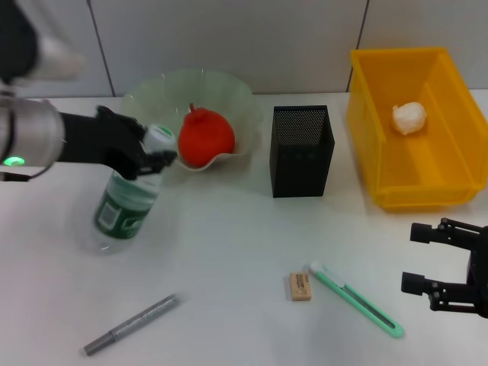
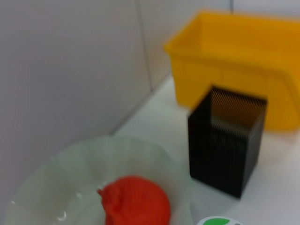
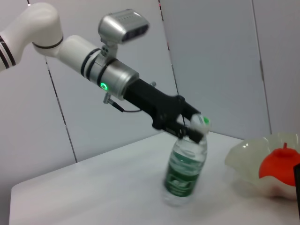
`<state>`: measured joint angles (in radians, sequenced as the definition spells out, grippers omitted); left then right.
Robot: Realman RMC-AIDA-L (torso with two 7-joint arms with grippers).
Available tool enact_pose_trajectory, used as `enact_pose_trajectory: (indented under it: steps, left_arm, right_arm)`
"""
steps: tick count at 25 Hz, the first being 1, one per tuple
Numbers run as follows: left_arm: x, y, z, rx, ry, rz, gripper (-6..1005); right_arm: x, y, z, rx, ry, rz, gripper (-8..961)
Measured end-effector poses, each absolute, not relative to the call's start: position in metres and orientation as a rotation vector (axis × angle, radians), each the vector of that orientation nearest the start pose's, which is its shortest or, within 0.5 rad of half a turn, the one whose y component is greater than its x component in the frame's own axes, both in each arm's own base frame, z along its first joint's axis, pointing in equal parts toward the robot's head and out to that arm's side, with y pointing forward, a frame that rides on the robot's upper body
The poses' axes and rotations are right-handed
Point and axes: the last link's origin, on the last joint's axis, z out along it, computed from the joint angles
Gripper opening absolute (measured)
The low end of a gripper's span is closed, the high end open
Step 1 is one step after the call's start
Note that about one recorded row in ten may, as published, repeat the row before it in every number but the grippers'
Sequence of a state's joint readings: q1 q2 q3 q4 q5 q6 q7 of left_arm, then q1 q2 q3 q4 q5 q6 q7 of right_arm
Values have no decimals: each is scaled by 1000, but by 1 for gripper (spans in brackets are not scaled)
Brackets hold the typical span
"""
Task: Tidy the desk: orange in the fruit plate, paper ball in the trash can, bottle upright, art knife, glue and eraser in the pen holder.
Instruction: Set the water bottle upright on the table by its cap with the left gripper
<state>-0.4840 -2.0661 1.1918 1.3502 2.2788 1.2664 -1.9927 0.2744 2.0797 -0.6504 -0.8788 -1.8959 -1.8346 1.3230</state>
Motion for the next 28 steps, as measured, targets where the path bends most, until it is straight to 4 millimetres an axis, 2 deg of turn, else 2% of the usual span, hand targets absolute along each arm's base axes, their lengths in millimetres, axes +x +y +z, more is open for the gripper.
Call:
enact_pose_trajectory:
  steps: [4,9,14,17,19,23,28]
  left_arm:
    - [-198,375,61,-2537,-487,-219,433]
    - [-209,364,70,-2494,-537,-378,433]
    - [-217,359,69,-2469,-576,-529,432]
    - [-230,356,64,-2424,-578,-649,432]
    - [-230,356,64,-2424,-578,-649,432]
    - [-258,357,62,-2333,-595,-690,432]
    - [-266,358,56,-2309,-601,-717,432]
  right_arm:
    - [290,259,48,-2684,512,828,809]
    - [289,261,48,-2688,510,834,807]
    - [286,264,45,-2695,510,853,805]
    - [284,265,44,-2698,500,856,804]
    - [283,266,44,-2699,495,858,804]
    - [282,267,44,-2700,493,860,802]
    - [281,268,43,-2702,491,866,800]
